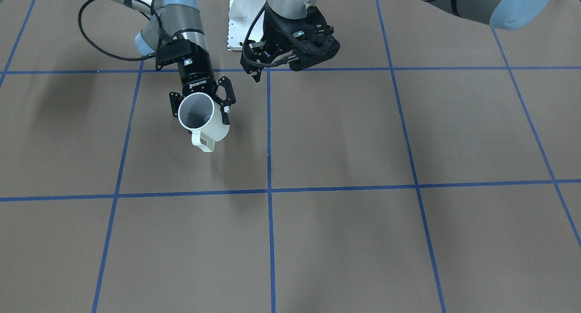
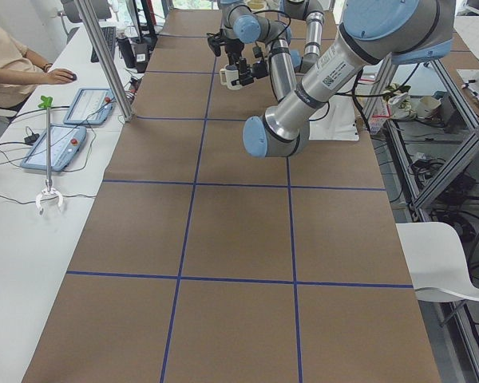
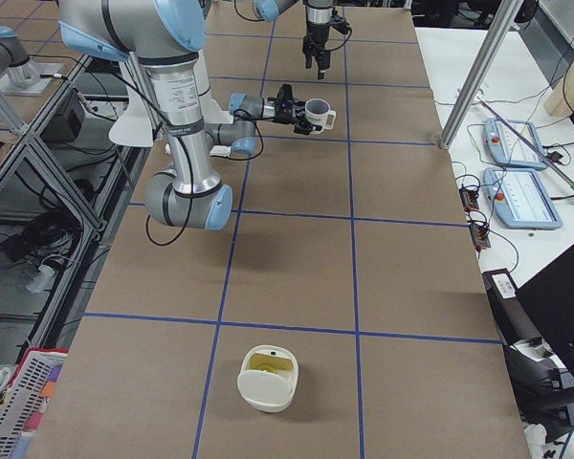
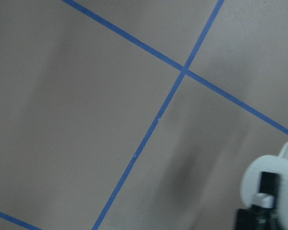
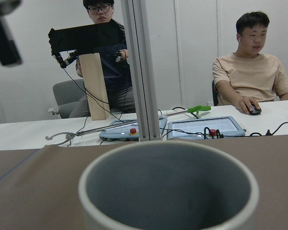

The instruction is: Left arm hands cup to right arm to dump lemon

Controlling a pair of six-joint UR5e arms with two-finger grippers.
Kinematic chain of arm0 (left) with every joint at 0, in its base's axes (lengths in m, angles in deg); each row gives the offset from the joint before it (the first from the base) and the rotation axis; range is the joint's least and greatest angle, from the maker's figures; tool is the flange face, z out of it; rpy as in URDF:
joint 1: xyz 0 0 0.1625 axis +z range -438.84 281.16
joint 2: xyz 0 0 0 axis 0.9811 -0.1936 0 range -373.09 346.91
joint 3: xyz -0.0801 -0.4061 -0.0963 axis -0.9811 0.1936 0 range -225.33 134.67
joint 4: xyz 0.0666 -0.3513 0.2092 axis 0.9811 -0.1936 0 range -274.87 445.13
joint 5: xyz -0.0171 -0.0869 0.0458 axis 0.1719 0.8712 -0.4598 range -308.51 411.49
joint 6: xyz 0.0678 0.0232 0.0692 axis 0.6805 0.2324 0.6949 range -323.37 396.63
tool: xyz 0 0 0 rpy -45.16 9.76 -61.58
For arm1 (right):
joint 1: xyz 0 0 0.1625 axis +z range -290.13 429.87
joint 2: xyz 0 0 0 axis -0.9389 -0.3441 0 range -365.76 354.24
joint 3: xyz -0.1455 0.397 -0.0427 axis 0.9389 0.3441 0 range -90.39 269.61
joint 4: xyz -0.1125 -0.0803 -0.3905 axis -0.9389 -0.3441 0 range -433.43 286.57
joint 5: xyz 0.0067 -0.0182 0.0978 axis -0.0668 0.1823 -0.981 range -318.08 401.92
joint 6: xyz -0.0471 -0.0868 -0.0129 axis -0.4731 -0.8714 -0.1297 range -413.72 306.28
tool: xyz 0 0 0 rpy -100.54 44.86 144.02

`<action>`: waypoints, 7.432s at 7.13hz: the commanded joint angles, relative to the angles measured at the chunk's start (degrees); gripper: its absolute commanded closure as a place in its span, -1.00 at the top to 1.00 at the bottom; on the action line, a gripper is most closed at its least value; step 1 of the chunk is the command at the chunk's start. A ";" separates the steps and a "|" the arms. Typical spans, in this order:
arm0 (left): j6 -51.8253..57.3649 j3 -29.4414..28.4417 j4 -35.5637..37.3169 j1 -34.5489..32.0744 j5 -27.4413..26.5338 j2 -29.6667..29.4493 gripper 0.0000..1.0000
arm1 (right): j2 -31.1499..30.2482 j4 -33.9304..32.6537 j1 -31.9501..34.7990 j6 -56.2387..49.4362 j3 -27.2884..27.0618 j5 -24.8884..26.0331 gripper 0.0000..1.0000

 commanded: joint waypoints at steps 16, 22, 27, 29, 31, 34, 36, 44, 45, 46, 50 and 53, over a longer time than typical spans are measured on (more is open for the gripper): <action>1.05 -4.62 3.74 3.82 -0.05 -4.42 -0.15 | 2.72 -6.74 -2.36 -0.45 -0.50 3.20 -1.00; 1.05 -6.82 3.38 4.78 -0.31 -5.38 -0.15 | 2.72 -6.65 -2.36 -0.45 -0.58 3.20 -1.00; 1.05 -7.43 3.38 4.87 -0.58 -5.38 -0.22 | 2.72 -6.47 -2.36 -0.45 -0.76 3.20 -1.00; 1.05 -7.43 3.47 4.87 -0.58 -5.30 -0.22 | 2.72 -6.38 -2.36 -0.45 -0.85 3.20 -1.00; 1.05 -7.43 3.47 4.87 -0.58 -5.21 -0.32 | 2.72 -6.38 -2.36 -0.45 -0.85 3.20 -1.00; 1.05 -7.43 3.47 4.96 -0.58 -5.21 -0.38 | 2.63 -6.30 -2.36 -0.45 -0.85 3.20 -1.00; 1.05 -7.43 3.47 5.05 -0.58 -5.03 -0.39 | 2.63 -6.21 -2.36 -0.54 -0.94 3.20 -1.00; 1.05 -6.82 3.56 5.05 -0.22 -5.38 -1.00 | 2.02 -6.12 -2.89 -0.45 -0.67 3.20 1.00; 1.05 -6.56 3.65 4.79 -0.14 -5.82 -1.00 | 1.93 -6.12 -3.15 -0.45 -0.32 3.20 1.00; 1.05 -6.47 3.91 4.35 -0.22 -6.43 -1.00 | 1.67 -6.03 -3.07 -0.45 0.20 2.94 1.00; 2.19 4.39 4.44 0.74 0.22 -1.46 -1.00 | -2.08 -5.77 -2.80 -0.19 -0.32 1.54 1.00; 13.76 18.71 4.79 -0.48 -0.05 15.56 -1.00 | -6.31 -3.22 4.29 -0.10 -1.28 -13.61 1.00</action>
